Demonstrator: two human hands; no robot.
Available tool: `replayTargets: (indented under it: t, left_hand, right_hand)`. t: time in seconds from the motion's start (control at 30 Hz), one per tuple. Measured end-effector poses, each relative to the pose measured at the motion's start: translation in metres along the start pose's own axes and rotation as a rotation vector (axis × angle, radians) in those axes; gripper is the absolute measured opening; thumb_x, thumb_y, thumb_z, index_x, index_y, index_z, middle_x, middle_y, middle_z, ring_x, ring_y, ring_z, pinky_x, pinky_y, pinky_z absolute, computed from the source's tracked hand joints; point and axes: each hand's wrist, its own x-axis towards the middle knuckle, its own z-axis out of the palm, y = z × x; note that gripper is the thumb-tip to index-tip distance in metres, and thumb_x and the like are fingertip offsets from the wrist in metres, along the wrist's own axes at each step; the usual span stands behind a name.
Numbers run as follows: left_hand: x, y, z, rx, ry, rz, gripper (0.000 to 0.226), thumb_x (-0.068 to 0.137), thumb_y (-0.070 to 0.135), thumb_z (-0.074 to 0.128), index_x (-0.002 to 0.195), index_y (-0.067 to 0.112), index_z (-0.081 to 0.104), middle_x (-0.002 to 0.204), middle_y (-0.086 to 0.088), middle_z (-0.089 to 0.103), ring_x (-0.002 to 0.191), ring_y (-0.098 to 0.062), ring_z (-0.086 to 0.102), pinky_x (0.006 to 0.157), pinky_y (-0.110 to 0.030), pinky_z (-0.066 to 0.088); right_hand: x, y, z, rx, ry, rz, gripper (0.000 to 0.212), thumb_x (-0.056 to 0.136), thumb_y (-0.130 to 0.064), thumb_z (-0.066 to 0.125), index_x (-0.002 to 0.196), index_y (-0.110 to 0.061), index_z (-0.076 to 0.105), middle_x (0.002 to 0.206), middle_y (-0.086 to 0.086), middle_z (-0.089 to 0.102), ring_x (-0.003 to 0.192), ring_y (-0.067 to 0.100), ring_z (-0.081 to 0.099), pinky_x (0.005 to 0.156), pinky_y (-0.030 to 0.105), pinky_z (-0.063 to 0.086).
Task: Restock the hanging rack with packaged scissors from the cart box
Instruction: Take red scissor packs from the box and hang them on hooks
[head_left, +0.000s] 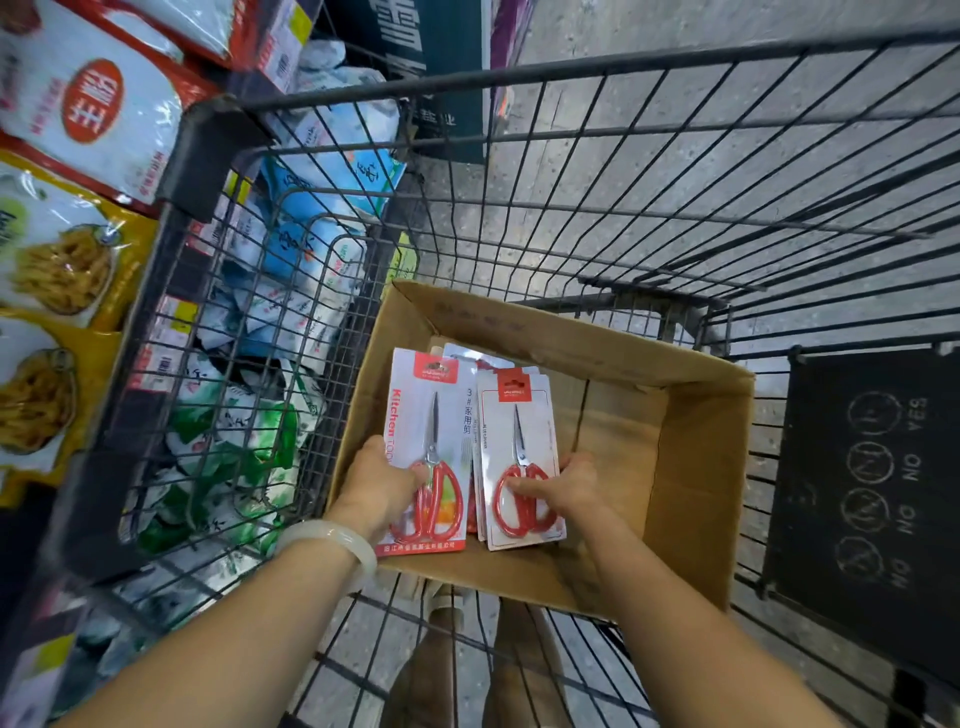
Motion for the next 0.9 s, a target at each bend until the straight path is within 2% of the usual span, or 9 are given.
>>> replayTargets:
  t: [0.17, 0.23, 0.37, 0.47, 0.53, 0.63, 0.7, 0.77, 0.9]
  left_hand:
    - [-0.019, 0.002, -0.008, -0.003, -0.031, 0.090, 0.030, 0.089, 0.010, 0.062, 0.118, 0.012, 0.054, 0.115, -0.009, 0.066, 0.105, -0.029, 0.063, 0.095, -0.046, 0.050]
    - [-0.032, 0.006, -0.012, -0.026, -0.061, 0.135, 0.031, 0.090, 0.010, 0.061, 0.120, 0.012, 0.054, 0.117, -0.009, 0.065, 0.108, -0.030, 0.061, 0.096, -0.047, 0.049]
    - [-0.061, 0.015, -0.026, -0.023, -0.110, 0.285, 0.021, 0.090, 0.009, 0.060, 0.111, 0.013, 0.059, 0.112, -0.007, 0.066, 0.101, -0.030, 0.065, 0.080, -0.043, 0.057]
    - [-0.085, 0.020, -0.040, -0.059, -0.114, 0.377, 0.024, 0.088, 0.006, 0.061, 0.111, 0.014, 0.062, 0.109, -0.003, 0.067, 0.100, -0.025, 0.064, 0.090, -0.042, 0.053]
    - [-0.099, 0.021, -0.049, -0.080, -0.114, 0.424, 0.029, 0.082, 0.011, 0.067, 0.111, 0.014, 0.064, 0.110, -0.006, 0.070, 0.100, -0.026, 0.066, 0.093, -0.046, 0.053]
    - [-0.117, 0.019, -0.065, -0.159, -0.112, 0.468, 0.024, 0.065, 0.021, 0.072, 0.089, 0.019, 0.069, 0.101, -0.007, 0.074, 0.095, -0.028, 0.069, 0.090, -0.050, 0.054]
    - [-0.140, 0.018, -0.076, -0.222, -0.123, 0.496, 0.014, 0.073, 0.011, 0.073, 0.083, 0.020, 0.069, 0.099, -0.008, 0.073, 0.095, -0.029, 0.069, 0.091, -0.050, 0.053]
    - [-0.164, 0.012, -0.086, -0.294, -0.138, 0.528, 0.021, 0.083, 0.001, 0.067, 0.083, 0.022, 0.067, 0.099, -0.008, 0.072, 0.096, -0.029, 0.068, 0.093, -0.048, 0.052]
    - [-0.202, -0.019, -0.105, -0.465, -0.105, 0.566, 0.021, 0.084, -0.005, 0.064, 0.089, 0.015, 0.068, 0.077, 0.000, 0.076, 0.078, -0.025, 0.069, 0.086, -0.044, 0.054]
  right_hand:
    - [-0.024, -0.003, -0.004, 0.104, 0.077, -0.039, 0.059, 0.066, -0.019, 0.084, 0.112, -0.010, 0.049, 0.114, 0.010, 0.063, 0.105, 0.029, 0.062, 0.089, 0.045, 0.054]
    - [-0.041, -0.007, -0.012, 0.180, 0.018, -0.060, 0.049, 0.077, -0.008, 0.074, 0.120, -0.007, 0.052, 0.120, 0.014, 0.062, 0.110, 0.031, 0.061, 0.092, 0.043, 0.052]
    - [-0.088, -0.016, -0.028, 0.351, -0.071, -0.164, 0.036, 0.086, 0.001, 0.061, 0.122, 0.001, 0.054, 0.120, 0.019, 0.063, 0.111, 0.035, 0.061, 0.091, 0.040, 0.051]
    - [-0.123, -0.025, -0.036, 0.453, -0.110, -0.321, 0.035, 0.086, 0.008, 0.056, 0.120, 0.002, 0.054, 0.120, 0.024, 0.062, 0.111, 0.040, 0.059, 0.094, 0.047, 0.050]
    - [-0.144, -0.030, -0.040, 0.488, -0.113, -0.403, 0.037, 0.084, 0.009, 0.059, 0.120, 0.003, 0.055, 0.116, 0.023, 0.064, 0.099, 0.036, 0.063, 0.085, 0.044, 0.054]
    - [-0.178, -0.034, -0.046, 0.479, -0.103, -0.509, 0.038, 0.082, 0.006, 0.063, 0.119, 0.001, 0.058, 0.111, 0.019, 0.067, 0.089, 0.029, 0.064, 0.073, 0.034, 0.056]
    - [-0.203, -0.034, -0.052, 0.463, -0.118, -0.552, 0.037, 0.083, 0.005, 0.063, 0.119, -0.002, 0.058, 0.113, 0.018, 0.067, 0.095, 0.032, 0.066, 0.069, 0.031, 0.056]
    - [-0.227, -0.034, -0.057, 0.423, -0.157, -0.597, 0.034, 0.084, 0.003, 0.062, 0.118, -0.004, 0.058, 0.112, 0.017, 0.068, 0.101, 0.035, 0.066, 0.072, 0.033, 0.057]
    - [-0.266, -0.034, -0.058, 0.300, -0.229, -0.682, 0.035, 0.084, -0.001, 0.064, 0.117, -0.009, 0.057, 0.100, 0.014, 0.073, 0.085, 0.029, 0.072, 0.066, 0.035, 0.058]
